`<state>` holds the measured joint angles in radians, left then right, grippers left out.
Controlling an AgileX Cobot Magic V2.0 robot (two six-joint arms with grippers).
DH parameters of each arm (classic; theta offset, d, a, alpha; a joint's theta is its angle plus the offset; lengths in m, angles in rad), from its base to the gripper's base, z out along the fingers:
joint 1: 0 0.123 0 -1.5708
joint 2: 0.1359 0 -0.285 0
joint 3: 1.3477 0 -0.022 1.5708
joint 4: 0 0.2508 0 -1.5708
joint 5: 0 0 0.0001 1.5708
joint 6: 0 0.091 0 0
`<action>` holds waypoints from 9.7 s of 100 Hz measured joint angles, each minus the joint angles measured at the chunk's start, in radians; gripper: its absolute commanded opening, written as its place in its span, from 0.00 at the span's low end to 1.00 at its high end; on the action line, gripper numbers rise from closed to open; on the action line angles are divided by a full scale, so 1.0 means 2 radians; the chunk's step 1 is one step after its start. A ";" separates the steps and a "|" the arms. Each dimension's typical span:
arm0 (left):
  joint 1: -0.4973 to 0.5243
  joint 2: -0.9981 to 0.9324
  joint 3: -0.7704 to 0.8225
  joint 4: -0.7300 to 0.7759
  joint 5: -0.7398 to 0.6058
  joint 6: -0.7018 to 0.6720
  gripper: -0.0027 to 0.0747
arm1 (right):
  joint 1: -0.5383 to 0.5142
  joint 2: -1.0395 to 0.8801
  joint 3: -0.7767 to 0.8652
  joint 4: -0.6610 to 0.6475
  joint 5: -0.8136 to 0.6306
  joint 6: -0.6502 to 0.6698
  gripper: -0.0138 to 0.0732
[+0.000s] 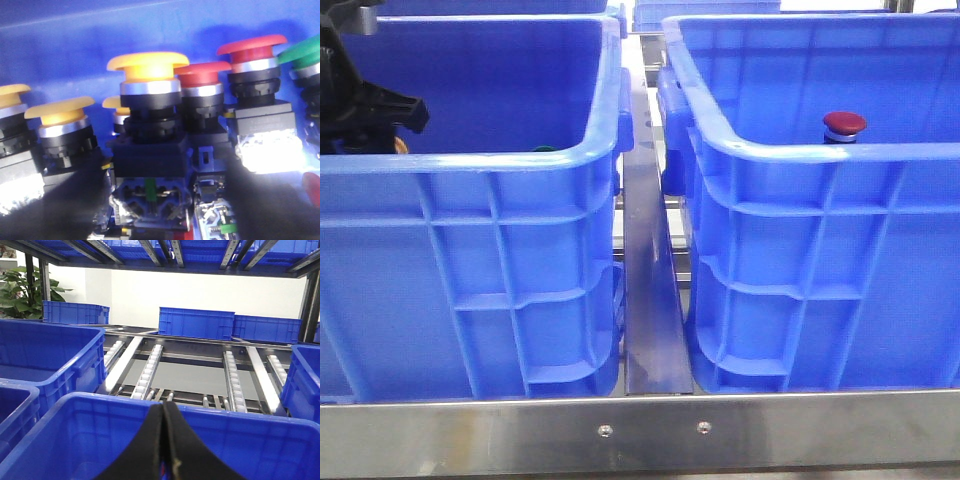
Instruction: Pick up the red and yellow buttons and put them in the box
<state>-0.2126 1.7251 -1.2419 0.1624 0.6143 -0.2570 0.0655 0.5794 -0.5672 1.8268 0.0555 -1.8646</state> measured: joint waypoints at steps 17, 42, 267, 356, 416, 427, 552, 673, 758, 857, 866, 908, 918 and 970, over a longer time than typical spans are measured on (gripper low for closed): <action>0.000 0.000 -0.003 0.000 -0.001 0.003 0.01 | 0.000 0.000 0.000 0.000 0.000 0.001 0.08; -0.010 -0.050 -0.002 -0.002 0.004 0.010 0.01 | 0.000 0.000 0.000 0.000 0.000 0.001 0.08; -0.400 -0.314 0.059 -0.001 0.009 0.019 0.01 | 0.085 0.253 -0.075 -0.026 0.472 0.320 0.85; -0.400 -0.314 0.059 -0.001 0.005 0.019 0.86 | 0.142 0.306 -0.121 -0.026 0.429 0.317 0.40; -0.323 -0.352 0.069 0.064 0.030 -0.048 0.74 | 0.032 0.275 -0.121 -0.028 0.373 0.281 0.40; -0.267 -0.368 0.094 0.064 0.030 -0.063 0.74 | 0.011 0.266 -0.121 -0.040 0.370 0.281 0.40; 0.050 -0.596 0.246 0.064 0.024 -0.089 0.01 | -0.050 0.405 -0.144 -0.134 -0.074 0.253 0.40; 0.050 -0.596 0.246 0.064 0.024 -0.089 0.01 | -0.052 0.586 -0.236 -0.130 -0.072 0.252 0.48; 0.050 -0.596 0.247 0.064 0.023 -0.089 0.01 | -0.052 0.355 -0.138 -0.125 -0.003 0.251 0.78; 0.050 -0.596 0.247 0.064 0.023 -0.089 0.01 | -0.052 -0.022 0.031 -0.126 0.049 0.246 0.08; 0.050 -0.596 0.247 0.064 0.023 -0.089 0.01 | -0.052 -0.022 0.031 -0.126 0.051 0.246 0.08; 0.050 -0.596 0.247 0.064 0.023 -0.089 0.01 | -0.052 -0.022 0.031 -0.126 0.080 0.247 0.08; 0.050 -0.596 0.247 0.064 0.023 -0.089 0.01 | -0.052 -0.022 0.031 -0.127 0.088 0.247 0.08; 0.051 -0.596 0.247 0.064 0.023 -0.089 0.01 | -0.052 -0.022 0.031 -0.130 0.116 0.246 0.08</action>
<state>-0.1097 0.5325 -0.7481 0.2904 0.6611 -0.4343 -0.0378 0.5355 -0.5059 1.5668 0.2870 -1.3736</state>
